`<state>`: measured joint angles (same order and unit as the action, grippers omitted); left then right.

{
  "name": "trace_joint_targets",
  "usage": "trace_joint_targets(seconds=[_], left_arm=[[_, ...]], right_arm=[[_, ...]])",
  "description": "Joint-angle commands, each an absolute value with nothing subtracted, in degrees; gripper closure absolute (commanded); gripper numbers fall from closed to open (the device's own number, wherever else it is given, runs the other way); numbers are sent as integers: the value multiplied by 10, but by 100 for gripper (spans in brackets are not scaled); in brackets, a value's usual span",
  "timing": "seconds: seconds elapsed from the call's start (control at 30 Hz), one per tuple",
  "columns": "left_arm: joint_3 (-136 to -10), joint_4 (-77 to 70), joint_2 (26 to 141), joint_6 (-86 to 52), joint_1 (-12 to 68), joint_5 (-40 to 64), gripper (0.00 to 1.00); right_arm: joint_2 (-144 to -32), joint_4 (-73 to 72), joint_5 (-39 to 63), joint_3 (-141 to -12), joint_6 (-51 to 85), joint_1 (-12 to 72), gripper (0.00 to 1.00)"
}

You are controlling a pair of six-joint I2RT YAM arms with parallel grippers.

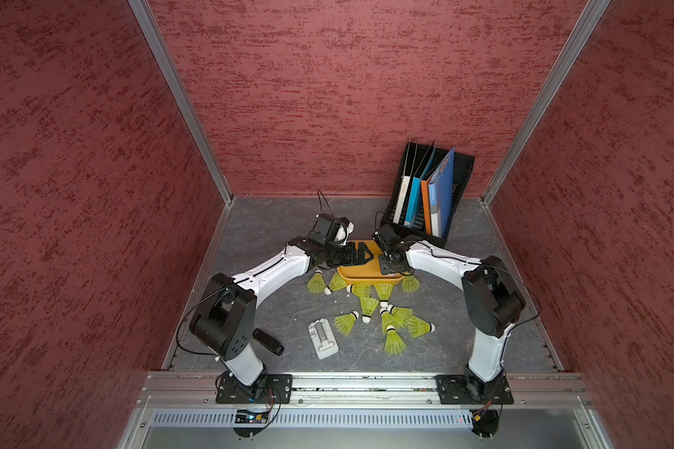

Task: Put the shuttlecocks into the storage box
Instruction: Place the shuttlecock in the storage box, then pick up the shuttlecock at the center of the board.

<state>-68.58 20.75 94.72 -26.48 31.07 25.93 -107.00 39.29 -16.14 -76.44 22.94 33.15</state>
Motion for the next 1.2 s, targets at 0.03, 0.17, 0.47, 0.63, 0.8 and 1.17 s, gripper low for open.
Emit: trace_joint_targets(seconds=[0.03, 0.17, 0.47, 0.63, 0.8, 1.17], left_arm=[[-694, 215, 940, -251, 308, 266, 0], [-693, 218, 936, -249, 308, 262, 0], [-694, 245, 895, -239, 308, 226, 0], [-686, 272, 857, -205, 308, 226, 0], [-645, 285, 787, -112, 320, 178, 0], [-621, 363, 761, 48, 293, 217, 5]], right_arm=[[-1026, 408, -175, -764, 248, 328, 42], [-1005, 414, -174, -766, 252, 327, 38], [-908, 387, -140, -760, 223, 338, 29], [-838, 347, -81, -725, 181, 355, 18], [-745, 320, -48, -661, 123, 406, 8], [-636, 325, -59, -543, 150, 504, 2]])
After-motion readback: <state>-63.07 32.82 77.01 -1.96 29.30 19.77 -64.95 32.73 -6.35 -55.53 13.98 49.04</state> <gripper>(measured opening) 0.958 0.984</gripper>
